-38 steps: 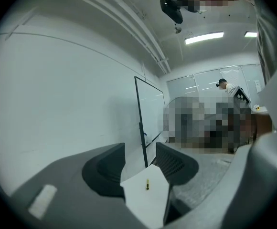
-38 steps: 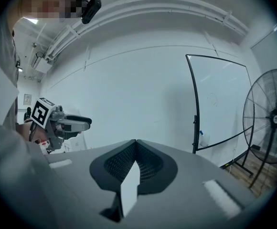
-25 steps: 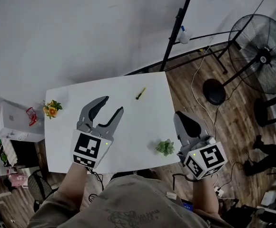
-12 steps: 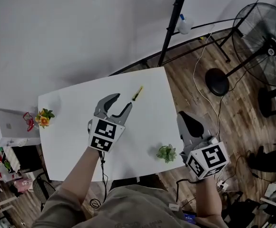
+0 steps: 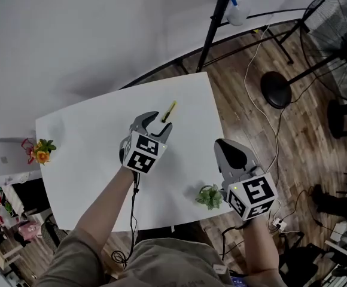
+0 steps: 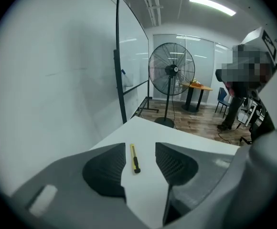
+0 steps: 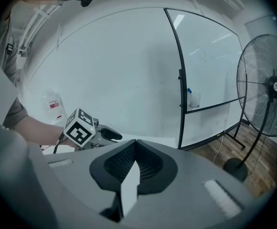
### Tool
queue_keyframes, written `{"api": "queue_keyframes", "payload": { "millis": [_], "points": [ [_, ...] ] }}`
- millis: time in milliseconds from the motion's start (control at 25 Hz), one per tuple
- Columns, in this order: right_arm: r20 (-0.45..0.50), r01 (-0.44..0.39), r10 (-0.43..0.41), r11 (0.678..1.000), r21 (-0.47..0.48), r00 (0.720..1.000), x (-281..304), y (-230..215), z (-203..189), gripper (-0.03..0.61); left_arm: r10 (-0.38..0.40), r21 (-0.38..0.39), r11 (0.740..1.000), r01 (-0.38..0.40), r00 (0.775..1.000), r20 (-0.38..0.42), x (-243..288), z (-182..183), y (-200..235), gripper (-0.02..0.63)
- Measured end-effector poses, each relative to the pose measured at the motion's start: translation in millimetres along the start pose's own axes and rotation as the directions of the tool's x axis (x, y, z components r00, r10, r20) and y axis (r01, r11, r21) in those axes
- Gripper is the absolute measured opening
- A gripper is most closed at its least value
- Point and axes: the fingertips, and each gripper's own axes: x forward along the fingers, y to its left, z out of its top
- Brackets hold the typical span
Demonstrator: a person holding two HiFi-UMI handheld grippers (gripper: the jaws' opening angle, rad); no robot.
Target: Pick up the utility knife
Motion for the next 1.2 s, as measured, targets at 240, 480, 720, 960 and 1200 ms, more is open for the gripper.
{"api": "queue_keyframes", "payload": {
  "millis": [240, 480, 720, 960, 1200],
  "points": [
    [-0.08, -0.004, 0.006, 1.0, 0.024, 0.997, 21.5, -8.2, -34.1, 0.028, 0.005, -0.036, 0.999, -0.008, 0.997, -0.08, 49.0, -35.5, 8.4, 0.198],
    [-0.087, 0.005, -0.001, 0.999, 0.05, 0.996, 34.7, -17.9, -44.3, 0.029, 0.005, -0.058, 0.998, -0.014, 0.99, -0.144, 82.0, -57.3, 12.8, 0.188],
    [-0.092, 0.007, -0.001, 0.998, 0.059, 0.996, 41.2, -16.1, -49.0, 0.029, -0.005, -0.06, 0.998, -0.006, 0.984, -0.18, 92.6, -64.9, 13.3, 0.162],
    [-0.097, 0.009, -0.002, 0.997, 0.07, 0.995, 39.1, -16.9, -53.9, 0.028, -0.043, -0.023, 0.999, 0.039, 0.978, -0.205, 95.9, -63.5, 1.7, 0.066],
    [-0.087, 0.008, -0.002, 0.998, 0.065, 0.996, 32.2, -11.3, -47.8, 0.029, -0.011, -0.066, 0.998, 0.002, 0.991, -0.136, 81.3, -53.9, 7.1, 0.064]
  ]
}}
